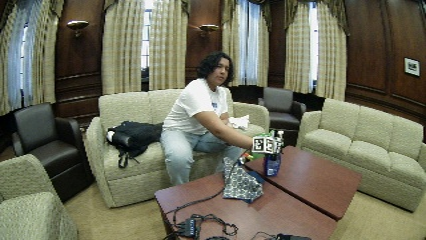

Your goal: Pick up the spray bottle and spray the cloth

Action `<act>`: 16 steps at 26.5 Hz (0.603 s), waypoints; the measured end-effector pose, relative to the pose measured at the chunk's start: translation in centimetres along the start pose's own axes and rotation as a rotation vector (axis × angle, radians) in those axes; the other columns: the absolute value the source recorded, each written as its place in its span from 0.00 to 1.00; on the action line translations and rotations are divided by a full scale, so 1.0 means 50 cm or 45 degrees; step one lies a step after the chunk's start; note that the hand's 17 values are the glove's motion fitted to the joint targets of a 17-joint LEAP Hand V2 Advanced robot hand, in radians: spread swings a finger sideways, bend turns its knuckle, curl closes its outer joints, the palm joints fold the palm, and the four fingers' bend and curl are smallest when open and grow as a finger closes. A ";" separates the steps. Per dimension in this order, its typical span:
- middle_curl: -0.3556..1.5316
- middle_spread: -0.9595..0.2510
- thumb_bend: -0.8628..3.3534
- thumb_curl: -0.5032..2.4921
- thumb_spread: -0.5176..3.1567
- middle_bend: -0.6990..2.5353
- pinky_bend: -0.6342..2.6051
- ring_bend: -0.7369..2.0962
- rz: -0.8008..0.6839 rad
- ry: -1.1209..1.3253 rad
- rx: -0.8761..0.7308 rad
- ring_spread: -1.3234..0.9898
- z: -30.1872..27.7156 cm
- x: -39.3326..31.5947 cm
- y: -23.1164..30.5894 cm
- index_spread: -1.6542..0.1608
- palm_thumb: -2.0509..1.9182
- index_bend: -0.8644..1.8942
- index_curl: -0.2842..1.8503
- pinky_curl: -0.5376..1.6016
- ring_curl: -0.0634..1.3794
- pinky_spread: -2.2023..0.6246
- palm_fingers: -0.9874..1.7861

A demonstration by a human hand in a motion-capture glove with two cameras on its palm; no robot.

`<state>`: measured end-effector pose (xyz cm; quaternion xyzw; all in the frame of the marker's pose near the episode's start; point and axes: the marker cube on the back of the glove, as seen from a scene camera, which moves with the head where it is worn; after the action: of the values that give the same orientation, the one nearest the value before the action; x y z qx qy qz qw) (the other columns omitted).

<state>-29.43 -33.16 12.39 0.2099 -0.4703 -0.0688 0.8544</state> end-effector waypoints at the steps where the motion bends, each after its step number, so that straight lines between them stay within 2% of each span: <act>1: 0.46 0.65 0.20 0.45 0.20 0.42 0.31 0.48 0.002 -0.003 -0.007 0.47 -0.001 0.000 0.000 0.78 0.74 0.49 0.40 0.43 0.36 0.67 0.86; 16: 0.46 0.64 0.20 0.45 0.21 0.41 0.31 0.47 0.015 -0.039 -0.155 0.47 0.001 -0.001 -0.003 0.78 0.74 0.48 0.41 0.43 0.36 0.67 0.85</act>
<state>-29.47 -33.30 12.32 0.1537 -0.4793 -0.0955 0.8588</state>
